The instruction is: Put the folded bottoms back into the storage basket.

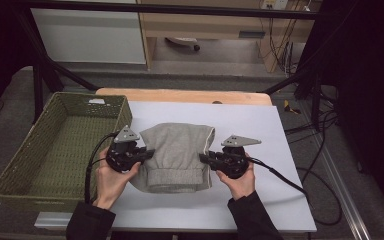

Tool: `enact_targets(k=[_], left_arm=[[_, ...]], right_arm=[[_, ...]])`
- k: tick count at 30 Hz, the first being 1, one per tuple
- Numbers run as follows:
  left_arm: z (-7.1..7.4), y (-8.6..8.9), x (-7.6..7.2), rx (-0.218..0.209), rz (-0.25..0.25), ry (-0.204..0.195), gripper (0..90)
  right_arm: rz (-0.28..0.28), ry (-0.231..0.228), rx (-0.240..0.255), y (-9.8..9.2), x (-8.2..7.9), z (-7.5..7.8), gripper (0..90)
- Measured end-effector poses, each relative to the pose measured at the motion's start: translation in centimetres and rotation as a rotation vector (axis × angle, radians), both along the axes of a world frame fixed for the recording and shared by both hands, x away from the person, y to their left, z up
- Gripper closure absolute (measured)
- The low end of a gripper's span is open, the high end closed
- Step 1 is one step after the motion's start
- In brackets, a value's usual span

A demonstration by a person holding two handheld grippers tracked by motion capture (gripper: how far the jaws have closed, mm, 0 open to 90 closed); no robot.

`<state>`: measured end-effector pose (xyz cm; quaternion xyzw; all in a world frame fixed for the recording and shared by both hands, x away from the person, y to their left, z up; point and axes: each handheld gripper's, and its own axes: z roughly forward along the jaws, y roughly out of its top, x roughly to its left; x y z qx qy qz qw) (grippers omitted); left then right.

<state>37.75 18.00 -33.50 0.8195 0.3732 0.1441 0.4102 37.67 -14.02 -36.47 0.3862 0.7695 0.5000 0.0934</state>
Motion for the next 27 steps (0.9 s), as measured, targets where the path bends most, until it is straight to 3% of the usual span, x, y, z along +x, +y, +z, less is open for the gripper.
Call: enact_targets(k=[10,15,21,27], left_arm=[[0.7,0.5,-0.1,0.009,-0.003,-0.001,79.4],[1.2,1.0,-0.2,0.006,-0.002,-0.002,79.4],[1.8,1.4,-0.1,0.02,-0.004,-0.008,79.4],[2.2,2.0,-0.1,0.005,-0.005,-0.001,79.4]], right_arm=[[0.002,-0.027,-0.011,0.7,-0.2,0.6,74.3],[0.01,-0.024,0.017,1.0,-0.2,0.8,74.3],[0.012,-0.036,0.014,1.6,-0.2,1.3,74.3],[0.015,-0.039,0.029,1.9,-0.1,1.6,74.4]])
